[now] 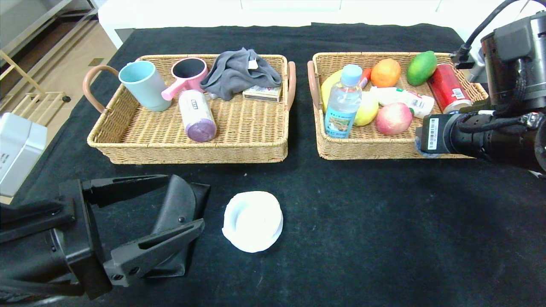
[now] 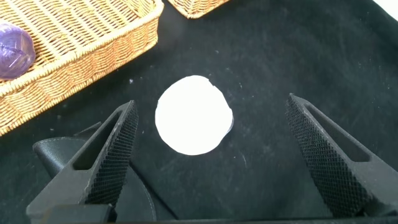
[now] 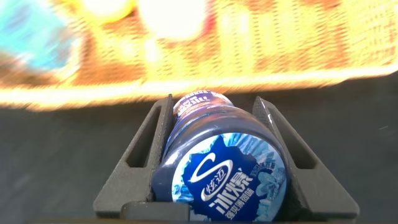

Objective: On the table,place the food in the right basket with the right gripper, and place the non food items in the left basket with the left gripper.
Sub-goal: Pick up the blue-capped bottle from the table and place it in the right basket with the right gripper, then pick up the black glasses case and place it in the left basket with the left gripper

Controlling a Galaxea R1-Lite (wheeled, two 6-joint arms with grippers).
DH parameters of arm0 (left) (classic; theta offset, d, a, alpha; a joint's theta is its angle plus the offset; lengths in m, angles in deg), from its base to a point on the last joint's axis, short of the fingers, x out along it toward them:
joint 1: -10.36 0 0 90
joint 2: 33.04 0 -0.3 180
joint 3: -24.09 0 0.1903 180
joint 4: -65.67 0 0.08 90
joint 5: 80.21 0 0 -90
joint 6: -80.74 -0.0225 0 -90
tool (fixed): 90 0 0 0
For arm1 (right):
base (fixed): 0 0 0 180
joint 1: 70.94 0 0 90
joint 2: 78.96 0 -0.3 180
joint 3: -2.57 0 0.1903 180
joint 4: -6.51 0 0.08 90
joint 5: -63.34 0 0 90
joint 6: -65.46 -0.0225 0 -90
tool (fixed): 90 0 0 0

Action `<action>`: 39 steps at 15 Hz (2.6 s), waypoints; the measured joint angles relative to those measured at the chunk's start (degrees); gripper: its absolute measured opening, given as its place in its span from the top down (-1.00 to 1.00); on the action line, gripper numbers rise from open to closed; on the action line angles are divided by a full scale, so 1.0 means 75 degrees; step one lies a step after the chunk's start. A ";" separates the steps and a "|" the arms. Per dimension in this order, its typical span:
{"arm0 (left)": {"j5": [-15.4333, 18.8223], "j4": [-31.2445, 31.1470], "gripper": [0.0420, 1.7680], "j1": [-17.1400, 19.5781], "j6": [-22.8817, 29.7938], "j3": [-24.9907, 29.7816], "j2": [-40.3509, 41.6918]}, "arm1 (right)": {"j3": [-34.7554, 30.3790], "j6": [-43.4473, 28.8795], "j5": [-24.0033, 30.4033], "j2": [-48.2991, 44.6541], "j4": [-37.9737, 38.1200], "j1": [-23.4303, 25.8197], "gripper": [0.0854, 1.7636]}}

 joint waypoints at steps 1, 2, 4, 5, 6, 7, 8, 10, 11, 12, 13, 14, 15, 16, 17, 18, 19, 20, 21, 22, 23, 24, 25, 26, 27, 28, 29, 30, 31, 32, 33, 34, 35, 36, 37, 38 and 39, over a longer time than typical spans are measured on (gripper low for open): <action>0.0000 0.0002 -0.94 0.0007 0.0000 0.0000 0.0003 | 0.0081 0.0146 0.0000 0.0067 -0.0107 0.0245 -0.03; 0.0000 0.0000 -0.94 0.0007 0.0000 0.0000 0.0008 | 0.0185 0.0304 0.0003 0.0137 -0.0254 0.0492 -0.03; 0.0000 0.0002 -0.94 0.0007 0.0000 -0.0003 0.0029 | 0.0449 0.0632 0.0021 0.0328 -0.0593 0.0930 -0.03; 0.0000 0.0002 -0.94 0.0008 0.0000 -0.0003 0.0034 | 0.0545 0.0709 0.0023 0.0431 -0.0761 0.1087 -0.03; 0.0000 0.0000 -0.94 0.0008 -0.0002 -0.0003 0.0041 | 0.0608 0.0759 0.0021 0.0535 -0.0902 0.1201 -0.03; -0.0002 0.0000 -0.94 0.0008 -0.0015 -0.0003 0.0049 | 0.0650 0.0831 0.0021 0.0640 -0.1000 0.1297 -0.03; 0.0000 0.0002 -0.94 0.0007 -0.0023 -0.0003 0.0052 | 0.0688 0.0870 0.0026 0.0733 -0.1141 0.1388 -0.03; -0.0002 0.0000 -0.94 0.0007 -0.0016 -0.0003 0.0049 | 0.0728 0.0900 0.0018 0.0897 -0.1409 0.1510 -0.03; 0.0000 0.0002 -0.94 0.0008 -0.0015 0.0000 0.0052 | 0.0754 0.0933 0.0023 0.0961 -0.1523 0.1544 -0.03; -0.0002 0.0000 -0.94 0.0008 -0.0016 0.0000 0.0052 | 0.0775 0.0974 0.0023 0.1026 -0.1617 0.1606 -0.03; 0.0000 0.0000 -0.94 0.0008 -0.0015 0.0000 0.0052 | 0.0792 0.0995 0.0008 0.1096 -0.1677 0.1647 -0.03; -0.0002 0.0000 -0.94 0.0008 -0.0016 0.0000 0.0052 | 0.0806 0.0998 0.0008 0.1139 -0.1702 0.1656 -0.03; -0.0002 0.0000 -0.94 0.0007 -0.0015 0.0000 0.0052 | 0.0824 0.0995 0.0003 0.1170 -0.1710 0.1656 -0.03; 0.0000 0.0000 -0.94 0.0007 -0.0011 -0.0003 0.0052 | 0.0831 0.0998 -0.0007 0.1191 -0.1710 0.1647 -0.03; -0.0002 0.0000 -0.94 0.0007 -0.0015 -0.0003 0.0059 | 0.0839 0.0998 -0.0008 0.1214 -0.1716 0.1624 -0.03; -0.0002 0.0031 -0.94 0.0007 -0.0015 -0.0003 0.0059 | 0.0860 0.0985 -0.0007 0.1243 -0.1760 0.1612 -0.03; -0.0002 0.0093 -0.94 0.0007 -0.0015 -0.0003 0.0059 | 0.0865 0.0985 -0.0011 0.1261 -0.1801 0.1612 -0.05; -0.0002 0.0130 -0.94 0.0008 -0.0015 0.0003 0.0059 | 0.0871 0.0983 -0.0011 0.1269 -0.1816 0.1612 -0.15; -0.0002 0.0130 -0.94 0.0008 -0.0015 0.0011 0.0059 | 0.0874 0.0980 -0.0011 0.1276 -0.1850 0.1612 -0.25; 0.0000 0.0137 -0.94 0.0008 -0.0020 0.0018 0.0059 | 0.0874 0.0983 -0.0011 0.1273 -0.1864 0.1612 -0.33; 0.0000 0.0133 -0.94 0.0008 -0.0023 0.0026 0.0059 | 0.0861 0.0983 -0.0011 0.1269 -0.1864 0.1614 -0.40; 0.0000 0.0137 -0.94 0.0008 -0.0023 0.0026 0.0059 | 0.0847 0.0977 -0.0007 0.1268 -0.1864 0.1614 -0.47; 0.0000 0.0140 -0.94 0.0007 -0.0020 0.0026 0.0059 | 0.0824 0.0970 0.0000 0.1258 -0.1871 0.1614 -0.52; -0.0002 0.0140 -0.94 0.0008 -0.0023 0.0026 0.0055 | 0.0801 0.0965 0.0008 0.1235 -0.1868 0.1606 -0.57; -0.0002 0.0140 -0.94 0.0008 -0.0023 0.0026 0.0049 | 0.0777 0.0959 0.0036 0.1191 -0.1864 0.1569 -0.61; -0.0011 0.0140 -0.94 0.0008 -0.0023 0.0026 0.0044 | 0.0725 0.0959 0.0044 0.1133 -0.1861 0.1499 -0.65; -0.0016 0.0140 -0.94 0.0008 -0.0026 0.0023 0.0033 | 0.0621 0.0948 0.0059 0.1052 -0.1864 0.1393 -0.68; -0.0023 0.0140 -0.94 0.0008 -0.0037 0.0026 0.0026 | 0.0445 0.0922 0.0085 0.0935 -0.1868 0.1230 -0.71; -0.0031 0.0140 -0.94 0.0008 -0.0099 0.0023 0.0029 | 0.0239 0.0910 0.0163 0.0788 -0.1868 0.1026 -0.74; -0.0044 0.0140 -0.94 0.0011 -0.0143 0.0023 0.0034 | 0.0002 0.0904 0.0317 0.0606 -0.1871 0.0798 -0.76; -0.0046 0.0140 -0.94 0.0021 -0.0145 0.0023 0.0034 | -0.0271 0.0907 0.0562 0.0364 -0.1876 0.0548 -0.79; -0.0049 0.0140 -0.94 0.0021 -0.0154 0.0023 0.0033 | -0.0546 0.0915 0.0808 0.0125 -0.1876 0.0276 -0.80; -0.0055 0.0140 -0.94 0.0021 -0.0156 0.0023 0.0026 | -0.0811 0.0922 0.1034 -0.0109 -0.1876 0.0000 -0.82; -0.0059 0.0143 -0.94 0.0021 -0.0156 0.0041 0.0018 | -0.1053 0.0928 0.1213 -0.0330 -0.1887 -0.0232 -0.83; -0.0063 0.0143 -0.94 0.0026 -0.0171 0.0052 0.0011 | -0.1315 0.0939 0.1477 -0.0558 -0.1887 -0.0437 -0.85; -0.0070 0.0143 -0.94 0.0029 -0.0206 0.0063 0.0003 | -0.1543 0.1003 0.1885 -0.0775 -0.1894 -0.0574 -0.86; -0.0072 0.0143 -0.94 0.0029 -0.0228 0.0070 0.0000 | -0.1786 0.1094 0.2389 -0.1009 -0.1910 -0.0676 -0.87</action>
